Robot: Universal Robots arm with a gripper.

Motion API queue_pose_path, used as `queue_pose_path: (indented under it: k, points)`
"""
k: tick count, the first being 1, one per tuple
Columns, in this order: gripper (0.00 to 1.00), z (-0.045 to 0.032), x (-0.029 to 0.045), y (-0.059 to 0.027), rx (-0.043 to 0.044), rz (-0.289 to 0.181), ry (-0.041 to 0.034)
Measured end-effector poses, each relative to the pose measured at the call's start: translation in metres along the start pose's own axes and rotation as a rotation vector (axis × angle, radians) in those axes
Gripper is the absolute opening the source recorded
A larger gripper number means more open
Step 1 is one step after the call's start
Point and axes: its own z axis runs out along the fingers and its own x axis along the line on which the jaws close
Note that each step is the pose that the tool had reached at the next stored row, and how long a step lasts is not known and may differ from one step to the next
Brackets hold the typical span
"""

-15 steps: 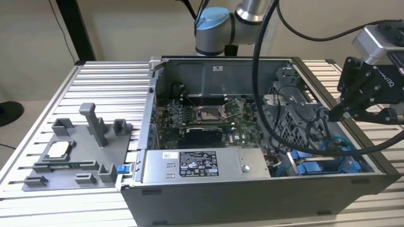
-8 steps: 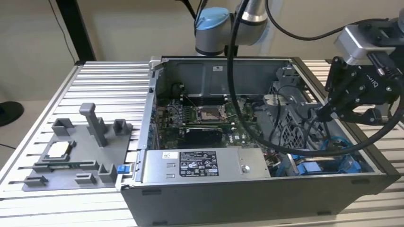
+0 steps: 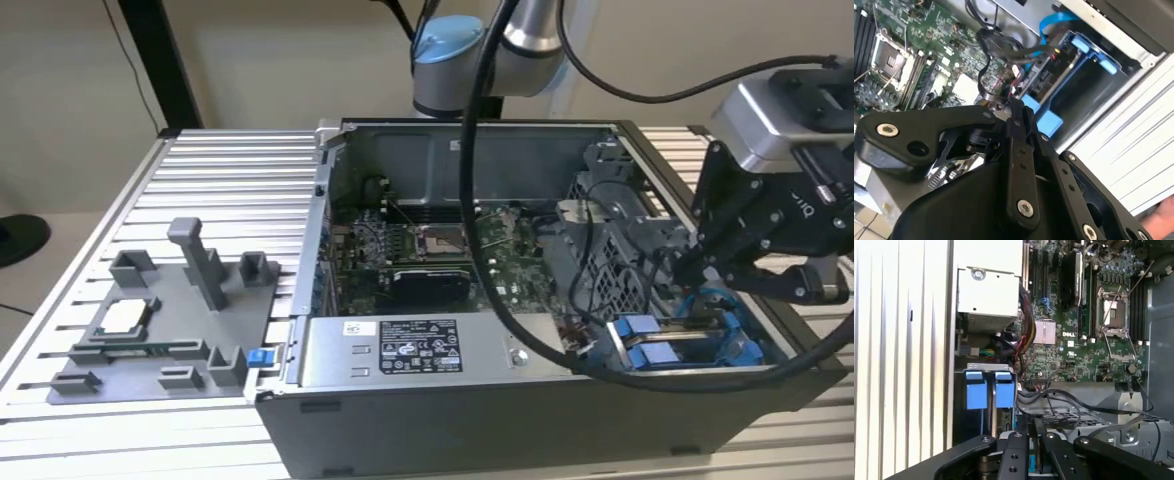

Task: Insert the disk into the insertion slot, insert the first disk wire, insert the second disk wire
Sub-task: 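Insert the second disk wire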

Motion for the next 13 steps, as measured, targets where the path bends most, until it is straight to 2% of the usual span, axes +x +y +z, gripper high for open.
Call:
queue_pose_path:
  k: [3, 5, 7, 11, 13]
  points:
    - [0.00, 0.0003, 0.0048, 0.0029, 0.0011, 0.000, 0.0010]
    - [0.00, 0.0021, 0.0055, 0.0046, 0.0085, -0.002, 0.0018]
    - [0.00, 0.0039, 0.0060, 0.0058, 0.0229, -0.006, 0.0020]
    - [0.00, 0.0067, 0.0057, 0.0072, 0.0642, -0.020, 0.0031]
    - [0.00, 0.0091, 0.0042, 0.0072, 0.0769, -0.025, 0.0034]
